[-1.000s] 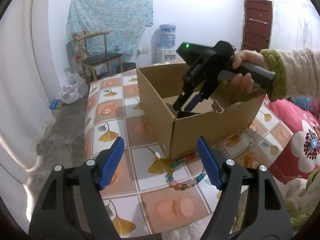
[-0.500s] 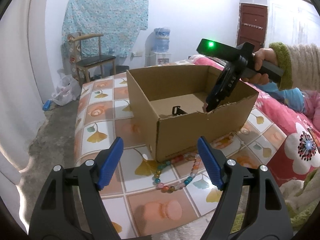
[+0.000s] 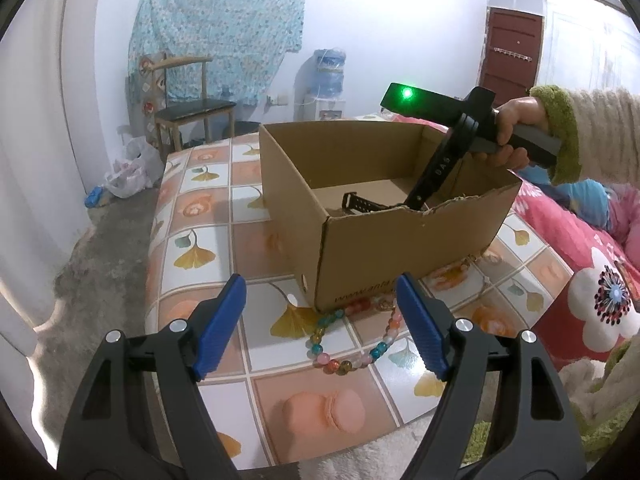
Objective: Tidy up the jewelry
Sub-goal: 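Carry the smartwatch over the cardboard box with the right tool, then lower the smartwatch into the box and open the right tool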
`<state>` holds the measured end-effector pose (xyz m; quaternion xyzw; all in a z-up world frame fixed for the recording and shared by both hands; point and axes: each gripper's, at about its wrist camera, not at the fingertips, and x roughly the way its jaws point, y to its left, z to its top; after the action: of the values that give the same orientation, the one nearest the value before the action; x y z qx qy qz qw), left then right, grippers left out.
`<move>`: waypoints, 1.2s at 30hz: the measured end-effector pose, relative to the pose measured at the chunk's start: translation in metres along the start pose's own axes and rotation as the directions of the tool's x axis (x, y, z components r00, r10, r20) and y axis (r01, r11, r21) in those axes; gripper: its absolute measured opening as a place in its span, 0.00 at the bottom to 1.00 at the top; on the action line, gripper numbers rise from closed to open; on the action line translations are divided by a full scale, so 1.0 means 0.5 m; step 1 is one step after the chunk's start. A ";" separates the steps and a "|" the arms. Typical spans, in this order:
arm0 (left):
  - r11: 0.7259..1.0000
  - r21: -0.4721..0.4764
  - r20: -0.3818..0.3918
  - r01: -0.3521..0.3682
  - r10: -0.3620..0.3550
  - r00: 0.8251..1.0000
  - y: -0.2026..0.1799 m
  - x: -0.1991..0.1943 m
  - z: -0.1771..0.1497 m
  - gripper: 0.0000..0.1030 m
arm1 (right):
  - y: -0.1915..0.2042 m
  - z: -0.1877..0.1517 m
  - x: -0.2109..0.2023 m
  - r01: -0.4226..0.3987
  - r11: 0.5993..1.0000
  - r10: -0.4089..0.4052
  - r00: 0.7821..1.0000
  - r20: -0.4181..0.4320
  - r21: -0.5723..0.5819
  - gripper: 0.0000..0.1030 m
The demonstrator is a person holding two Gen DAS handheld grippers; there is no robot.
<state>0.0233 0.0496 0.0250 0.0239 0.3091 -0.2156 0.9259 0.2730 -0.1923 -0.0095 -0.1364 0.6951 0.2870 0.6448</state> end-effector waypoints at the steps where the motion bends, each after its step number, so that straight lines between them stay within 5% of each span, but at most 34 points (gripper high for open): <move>1: 1.000 0.000 0.002 0.002 -0.002 1.000 0.001 0.000 0.000 0.72 | -0.007 0.002 0.001 0.000 1.000 0.000 1.000 0.006 -0.001 0.15; 10: 1.000 0.004 0.010 0.007 -0.007 1.000 -0.001 0.000 -0.001 0.72 | -0.056 0.027 -0.005 0.099 0.995 -0.099 0.992 0.081 0.013 0.18; 16: 1.000 0.000 0.006 0.004 -0.004 1.000 0.001 -0.001 -0.007 0.72 | -0.072 0.047 -0.009 0.235 0.972 -0.232 0.964 0.127 -0.009 0.24; 23: 1.000 -0.008 0.000 0.003 -0.003 1.000 0.006 0.001 -0.012 0.72 | -0.049 0.045 0.039 0.516 0.856 -0.506 0.846 0.171 -0.023 0.25; 26: 1.000 0.004 0.001 -0.013 0.013 1.000 0.003 0.001 -0.014 0.72 | -0.047 0.042 0.030 0.536 0.844 -0.525 0.831 0.186 -0.016 0.25; 36: 1.000 -0.002 -0.007 -0.008 0.008 1.000 0.002 0.016 -0.015 0.72 | -0.003 -0.041 -0.051 0.222 0.969 -0.243 0.934 0.263 0.110 0.32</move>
<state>0.0250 0.0488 0.0143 0.0249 0.3127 -0.2114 0.9257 0.2603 -0.2098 0.0151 -0.1512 0.5887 0.1975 0.7692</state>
